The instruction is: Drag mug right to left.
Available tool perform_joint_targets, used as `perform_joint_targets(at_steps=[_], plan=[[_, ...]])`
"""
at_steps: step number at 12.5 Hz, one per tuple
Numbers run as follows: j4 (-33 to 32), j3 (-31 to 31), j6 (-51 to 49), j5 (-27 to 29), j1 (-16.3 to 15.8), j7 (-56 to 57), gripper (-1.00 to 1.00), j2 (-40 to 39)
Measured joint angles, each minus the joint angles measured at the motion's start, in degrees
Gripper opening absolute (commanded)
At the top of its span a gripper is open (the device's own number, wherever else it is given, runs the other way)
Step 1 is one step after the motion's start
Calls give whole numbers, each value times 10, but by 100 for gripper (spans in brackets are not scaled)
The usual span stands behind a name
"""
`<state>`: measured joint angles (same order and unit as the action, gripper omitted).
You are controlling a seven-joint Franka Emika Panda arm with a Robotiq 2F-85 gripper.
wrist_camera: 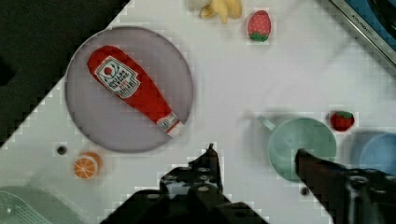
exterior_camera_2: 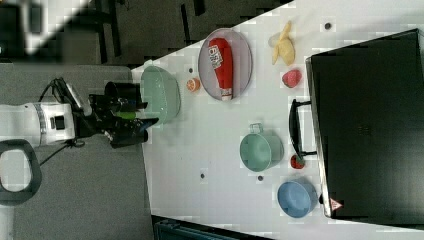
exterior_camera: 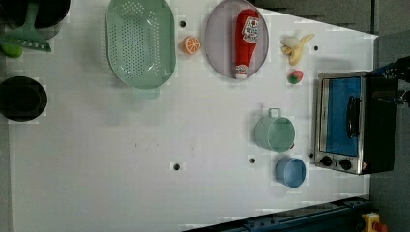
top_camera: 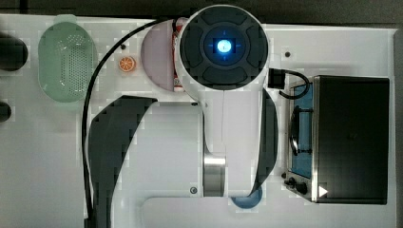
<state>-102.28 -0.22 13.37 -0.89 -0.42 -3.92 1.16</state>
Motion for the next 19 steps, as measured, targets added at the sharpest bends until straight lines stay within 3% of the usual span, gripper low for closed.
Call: perform_joint_targets(at_steps=[3, 7, 11, 19], plan=[[-81, 11, -61, 12, 37, 21, 99, 69], [-101, -1, -44, 14, 47, 30, 100, 88], [-135, 0, 12, 14, 53, 70, 100, 48], [-274, 12, 206, 5, 49, 350, 100, -90]])
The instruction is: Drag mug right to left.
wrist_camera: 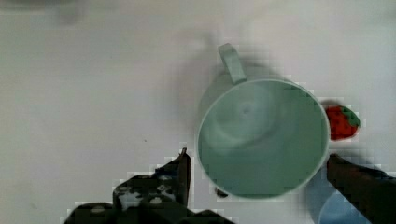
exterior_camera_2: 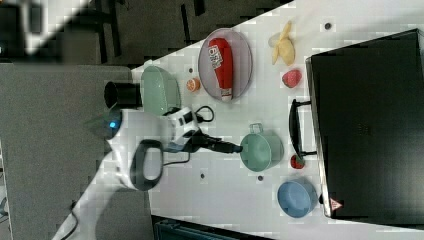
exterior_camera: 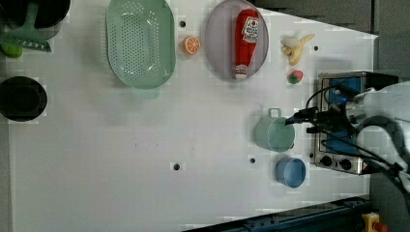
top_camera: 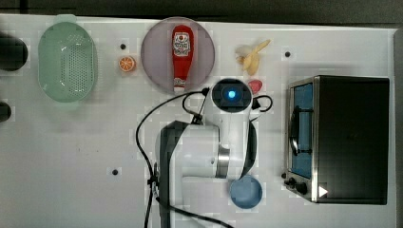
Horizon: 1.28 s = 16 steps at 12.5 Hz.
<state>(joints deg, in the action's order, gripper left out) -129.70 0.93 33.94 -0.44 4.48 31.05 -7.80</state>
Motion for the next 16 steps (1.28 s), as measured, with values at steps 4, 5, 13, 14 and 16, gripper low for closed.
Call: perform_joint_targets(at_steps=[4, 5, 13, 14, 16], plan=[[-63, 8, 115, -16, -1, 36, 100, -22], [-75, 9, 137, -23, -2, 42, 100, -22], [-115, 4, 224, -61, -3, 57, -5, -63], [-116, 7, 232, -62, -4, 57, -29, -68], [-119, 10, 233, -65, -10, 57, -65, -73]])
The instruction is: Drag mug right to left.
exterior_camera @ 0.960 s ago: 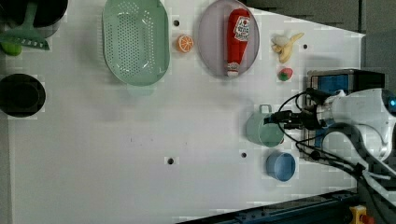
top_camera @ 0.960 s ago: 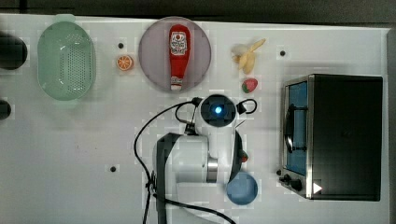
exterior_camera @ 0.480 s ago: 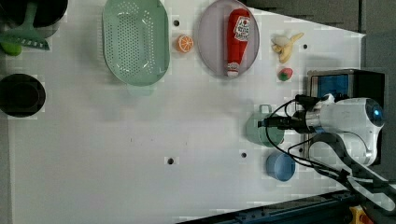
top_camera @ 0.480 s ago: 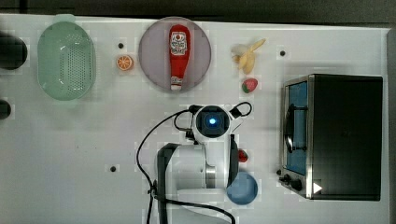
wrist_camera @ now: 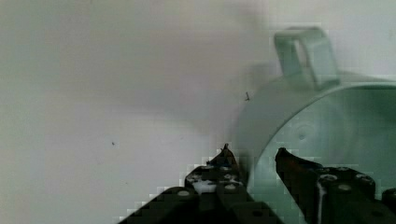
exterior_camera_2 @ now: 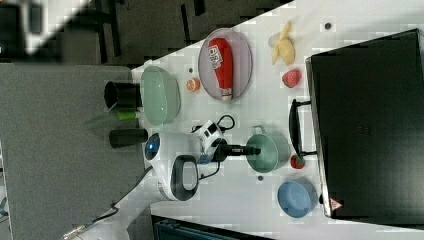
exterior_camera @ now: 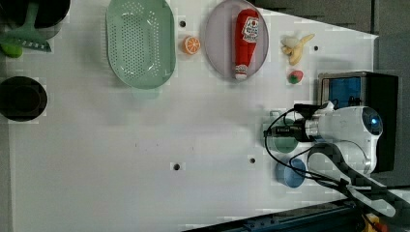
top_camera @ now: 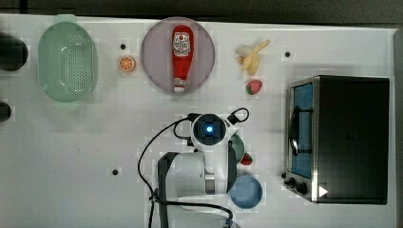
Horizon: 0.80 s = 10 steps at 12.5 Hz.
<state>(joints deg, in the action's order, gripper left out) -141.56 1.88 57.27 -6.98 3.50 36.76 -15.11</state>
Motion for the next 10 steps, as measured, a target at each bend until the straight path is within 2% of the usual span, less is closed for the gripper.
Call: perform_joint_targets(at_steps=[6, 10], plan=[[1, 13, 11, -1, -7, 0, -65, 1], [1, 45, 15, -1, -18, -32, -65, -1]])
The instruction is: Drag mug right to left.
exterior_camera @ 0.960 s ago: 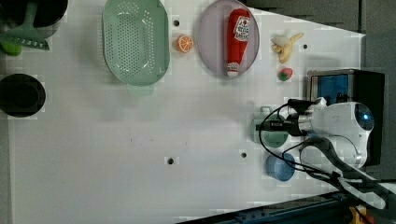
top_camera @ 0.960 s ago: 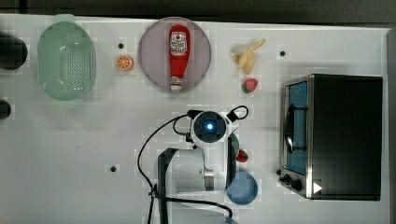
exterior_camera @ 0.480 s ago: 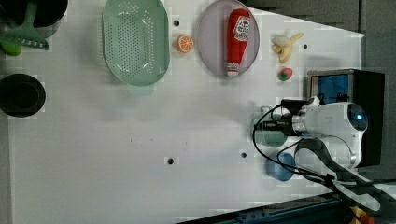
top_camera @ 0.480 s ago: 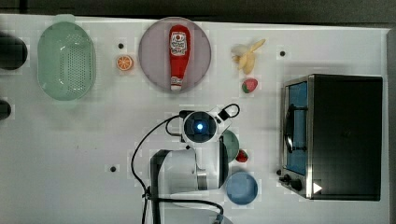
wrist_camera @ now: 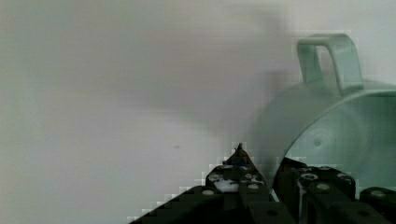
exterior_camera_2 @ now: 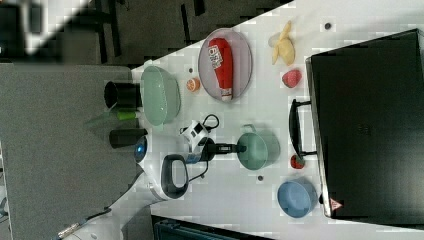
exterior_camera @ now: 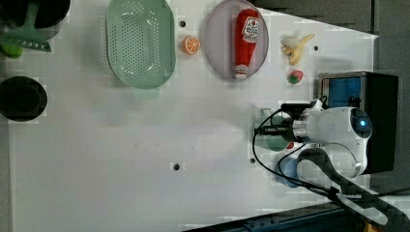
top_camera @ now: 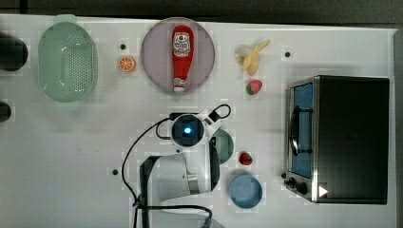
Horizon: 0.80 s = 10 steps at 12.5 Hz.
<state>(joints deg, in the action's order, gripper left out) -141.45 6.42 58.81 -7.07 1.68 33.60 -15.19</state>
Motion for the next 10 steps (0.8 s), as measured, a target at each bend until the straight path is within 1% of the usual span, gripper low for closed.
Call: perform_joint_targets(at_steps=[2, 6, 10], plan=[[2, 7, 1, 1, -23, -40, -65, 0], [8, 49, 1, 0, -50, -96, -65, -8], [57, 60, 1, -1, -83, -121, -65, -43]])
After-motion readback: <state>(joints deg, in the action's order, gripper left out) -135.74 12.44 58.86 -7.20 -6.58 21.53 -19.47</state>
